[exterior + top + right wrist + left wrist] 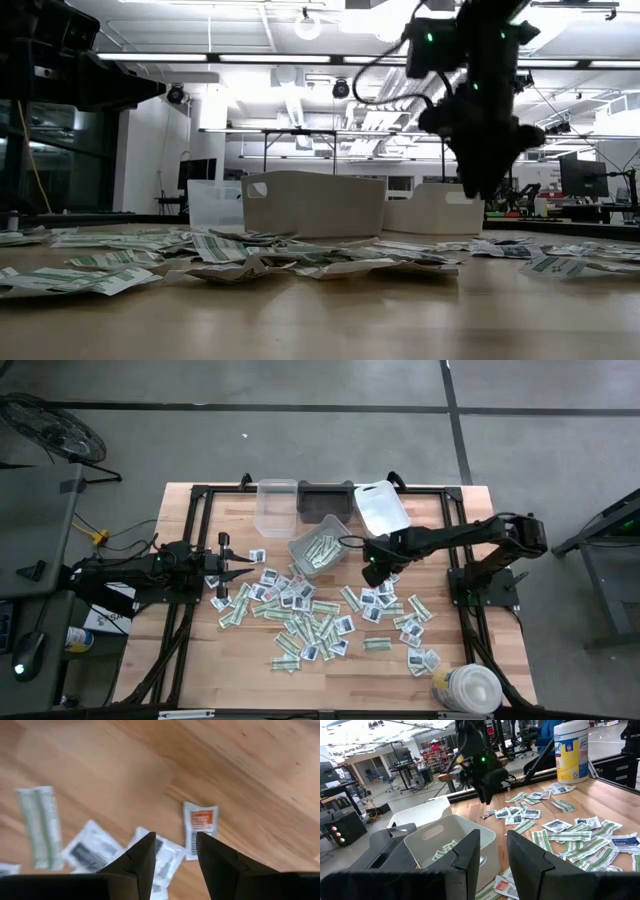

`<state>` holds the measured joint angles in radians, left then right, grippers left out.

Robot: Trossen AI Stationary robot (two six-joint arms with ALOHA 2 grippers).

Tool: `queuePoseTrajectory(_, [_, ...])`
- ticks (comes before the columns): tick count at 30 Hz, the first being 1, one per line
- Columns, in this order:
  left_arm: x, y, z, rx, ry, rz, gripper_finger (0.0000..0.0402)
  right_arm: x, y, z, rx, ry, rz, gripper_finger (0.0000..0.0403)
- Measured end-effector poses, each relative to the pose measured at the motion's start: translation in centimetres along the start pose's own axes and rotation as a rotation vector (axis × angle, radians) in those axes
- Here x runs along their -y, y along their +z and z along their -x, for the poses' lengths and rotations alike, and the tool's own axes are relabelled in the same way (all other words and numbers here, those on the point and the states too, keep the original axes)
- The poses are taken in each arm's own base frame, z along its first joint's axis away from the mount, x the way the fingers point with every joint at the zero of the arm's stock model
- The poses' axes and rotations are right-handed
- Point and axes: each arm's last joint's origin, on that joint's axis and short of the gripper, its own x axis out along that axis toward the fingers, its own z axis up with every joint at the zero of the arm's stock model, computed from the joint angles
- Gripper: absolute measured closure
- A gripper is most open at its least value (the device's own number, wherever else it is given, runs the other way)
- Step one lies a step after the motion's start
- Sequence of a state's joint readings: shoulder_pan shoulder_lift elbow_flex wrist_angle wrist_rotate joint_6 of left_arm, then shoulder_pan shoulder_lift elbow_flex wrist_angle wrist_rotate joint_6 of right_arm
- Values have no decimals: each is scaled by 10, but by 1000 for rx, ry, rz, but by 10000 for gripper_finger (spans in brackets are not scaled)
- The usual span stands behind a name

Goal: Pick & Place First Aid Supplies
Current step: Put the ointment pack into the white bin

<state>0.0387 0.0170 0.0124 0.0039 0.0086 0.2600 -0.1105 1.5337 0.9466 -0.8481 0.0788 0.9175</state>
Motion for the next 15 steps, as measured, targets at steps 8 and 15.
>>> queuePoseTrajectory(8, [0,0,0,-1,0,0,305,17,-5,-24,-17,-27,-57,268])
queuePoseTrajectory(15, [0,0,0,-1,0,0,305,26,-12,-38,-27,-31,-90,258])
